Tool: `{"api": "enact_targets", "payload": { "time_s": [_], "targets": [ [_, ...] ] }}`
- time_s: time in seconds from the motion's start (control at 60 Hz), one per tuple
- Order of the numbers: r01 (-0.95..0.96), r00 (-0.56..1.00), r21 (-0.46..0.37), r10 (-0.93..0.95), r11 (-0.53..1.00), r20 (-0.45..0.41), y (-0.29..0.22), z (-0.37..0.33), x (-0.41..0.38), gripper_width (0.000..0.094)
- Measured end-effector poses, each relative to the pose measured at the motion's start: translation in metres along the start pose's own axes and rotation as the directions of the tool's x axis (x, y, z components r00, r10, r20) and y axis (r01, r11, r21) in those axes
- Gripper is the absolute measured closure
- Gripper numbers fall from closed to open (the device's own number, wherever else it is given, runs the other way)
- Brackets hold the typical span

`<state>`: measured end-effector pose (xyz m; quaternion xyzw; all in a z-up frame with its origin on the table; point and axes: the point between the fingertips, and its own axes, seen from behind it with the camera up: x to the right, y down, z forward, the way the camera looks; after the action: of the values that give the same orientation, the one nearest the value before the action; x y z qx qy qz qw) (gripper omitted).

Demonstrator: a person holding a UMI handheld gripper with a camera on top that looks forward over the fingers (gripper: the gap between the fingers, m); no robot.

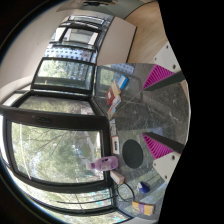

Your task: Arrange mouse

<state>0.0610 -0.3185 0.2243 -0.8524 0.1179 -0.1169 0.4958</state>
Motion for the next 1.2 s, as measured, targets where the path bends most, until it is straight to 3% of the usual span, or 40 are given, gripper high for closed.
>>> {"api": "enact_targets", "payload": {
  "time_s": [0.25,0.45,0.65,0.867,1.033,1.2],
  "targets": [
    [-0.016,1.0,-0.053,0.017,0.998,0.024,0.042,-0.002,-0.006,0.0083],
    [-0.001,0.99,-0.115,0.018,0.993,0.138,0.11,-0.008,-0.067,0.0081],
    [0.07,0.931,-0.146,-0.012,0.987,0.365,0.159,-0.018,-0.21,0.0079],
    [0.144,0.851,-0.052,-0.097,0.988,0.516,0.148,0.023,-0.383,0.0079],
    [0.133,0.844,-0.057,-0.083,0.989,0.53,0.132,0.083,-0.479,0.0082],
    [0.145,0.865,-0.088,-0.083,0.986,0.495,0.129,0.14,-0.523,0.0075]
  ]
}}
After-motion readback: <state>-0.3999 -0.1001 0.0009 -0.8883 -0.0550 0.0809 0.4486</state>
